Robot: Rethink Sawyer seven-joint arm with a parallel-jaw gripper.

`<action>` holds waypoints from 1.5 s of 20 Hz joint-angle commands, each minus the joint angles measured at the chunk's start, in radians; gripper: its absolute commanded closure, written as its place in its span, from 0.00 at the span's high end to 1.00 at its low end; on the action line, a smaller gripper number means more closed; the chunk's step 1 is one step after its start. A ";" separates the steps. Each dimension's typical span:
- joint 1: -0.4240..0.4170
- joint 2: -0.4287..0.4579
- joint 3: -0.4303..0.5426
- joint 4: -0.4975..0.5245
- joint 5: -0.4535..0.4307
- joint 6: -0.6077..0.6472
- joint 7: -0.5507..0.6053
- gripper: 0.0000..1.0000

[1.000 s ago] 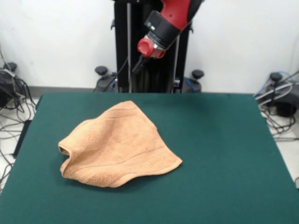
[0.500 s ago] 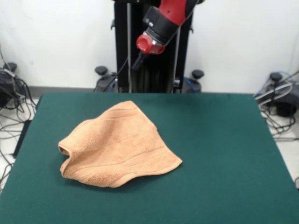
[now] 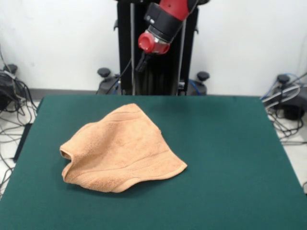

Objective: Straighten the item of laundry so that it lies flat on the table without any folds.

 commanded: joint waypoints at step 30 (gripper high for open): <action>-0.404 -0.300 0.374 -0.215 -0.272 0.371 0.144 1.00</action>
